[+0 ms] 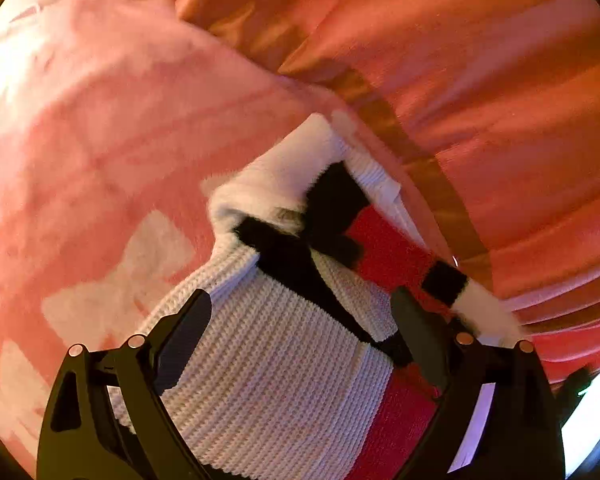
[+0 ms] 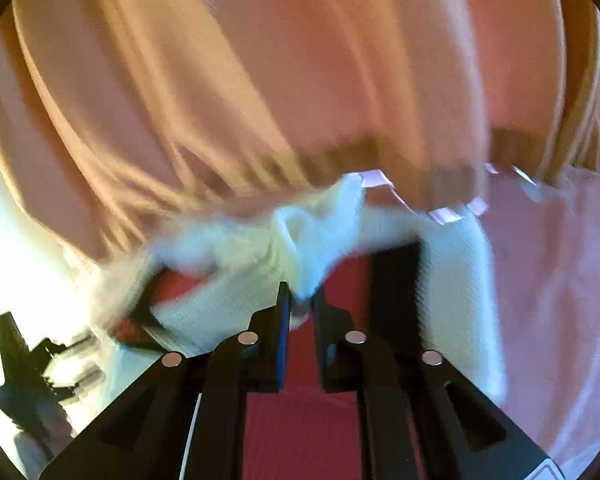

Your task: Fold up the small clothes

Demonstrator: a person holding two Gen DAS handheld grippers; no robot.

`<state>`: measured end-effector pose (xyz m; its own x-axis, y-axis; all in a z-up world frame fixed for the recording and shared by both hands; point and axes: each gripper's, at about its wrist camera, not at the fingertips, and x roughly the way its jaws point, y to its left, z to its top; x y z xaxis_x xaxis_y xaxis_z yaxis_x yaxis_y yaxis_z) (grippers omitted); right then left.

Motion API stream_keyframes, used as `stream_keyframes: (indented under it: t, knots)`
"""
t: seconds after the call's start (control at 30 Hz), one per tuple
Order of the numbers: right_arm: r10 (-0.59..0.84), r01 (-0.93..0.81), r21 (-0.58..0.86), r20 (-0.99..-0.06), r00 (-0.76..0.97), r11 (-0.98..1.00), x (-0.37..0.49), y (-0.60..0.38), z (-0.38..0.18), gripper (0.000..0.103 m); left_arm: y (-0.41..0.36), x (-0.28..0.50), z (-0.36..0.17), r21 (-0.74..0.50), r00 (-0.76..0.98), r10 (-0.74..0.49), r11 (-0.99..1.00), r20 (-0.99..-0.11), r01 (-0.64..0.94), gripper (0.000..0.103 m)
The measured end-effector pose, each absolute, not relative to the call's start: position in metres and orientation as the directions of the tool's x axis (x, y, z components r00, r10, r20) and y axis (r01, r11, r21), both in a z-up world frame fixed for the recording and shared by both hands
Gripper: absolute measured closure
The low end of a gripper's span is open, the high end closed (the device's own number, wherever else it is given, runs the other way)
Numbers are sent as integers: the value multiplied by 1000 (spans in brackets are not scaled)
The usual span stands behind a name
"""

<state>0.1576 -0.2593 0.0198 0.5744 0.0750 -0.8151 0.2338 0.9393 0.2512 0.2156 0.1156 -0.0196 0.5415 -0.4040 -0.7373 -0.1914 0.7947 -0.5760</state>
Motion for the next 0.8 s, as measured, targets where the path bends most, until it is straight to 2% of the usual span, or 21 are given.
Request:
stream_keyframes:
  t: [0.07, 0.17, 0.2, 0.27, 0.5, 0.53, 0.57, 0.6, 0.63, 0.7, 0.77, 0.8]
  knots:
    - [122, 302, 304, -858, 499, 903, 142, -286, -11, 87, 107, 217, -22, -555, 542, -385, 810, -747, -188, 14]
    - [215, 347, 447, -814, 539, 824, 127, -310, -18, 85, 94, 219, -23, -544, 542, -382, 821, -749, -173, 14]
    - [256, 348, 495, -797, 547, 796, 129, -315, -16, 82, 90, 220, -25, -541, 541, -380, 824, -750, -171, 14]
    - [278, 336, 526, -775, 568, 781, 131, -317, -12, 66, 85, 223, -27, -540, 539, -378, 823, -753, -176, 14]
    - [271, 334, 506, -789, 551, 795, 150, -310, -24, 65, 91, 243, -34, -568, 550, -382, 795, -742, -214, 14]
    - [262, 325, 494, -792, 552, 807, 158, -303, -28, 68, 94, 245, -34, -560, 554, -371, 799, -745, -218, 15]
    - [254, 311, 479, -794, 553, 821, 163, -299, -29, 81, 96, 247, -36, -556, 554, -365, 801, -749, -224, 19]
    - [253, 291, 468, -794, 553, 835, 167, -293, -29, 91, 99, 250, -39, -554, 549, -361, 798, -754, -236, 27]
    - [259, 272, 467, -790, 556, 841, 170, -290, -27, 94, 101, 252, -43, -553, 538, -361, 794, -762, -250, 34]
    - [241, 230, 447, -771, 590, 865, 170, -282, -11, 95, 105, 255, -49, -553, 532, -359, 790, -767, -265, 73]
    - [249, 189, 464, -725, 642, 865, 169, -278, 12, 96, 112, 255, -48, -549, 549, -339, 788, -764, -278, 85]
    - [250, 164, 475, -689, 681, 864, 166, -280, 32, 96, 115, 255, -47, -554, 557, -334, 782, -760, -287, 86]
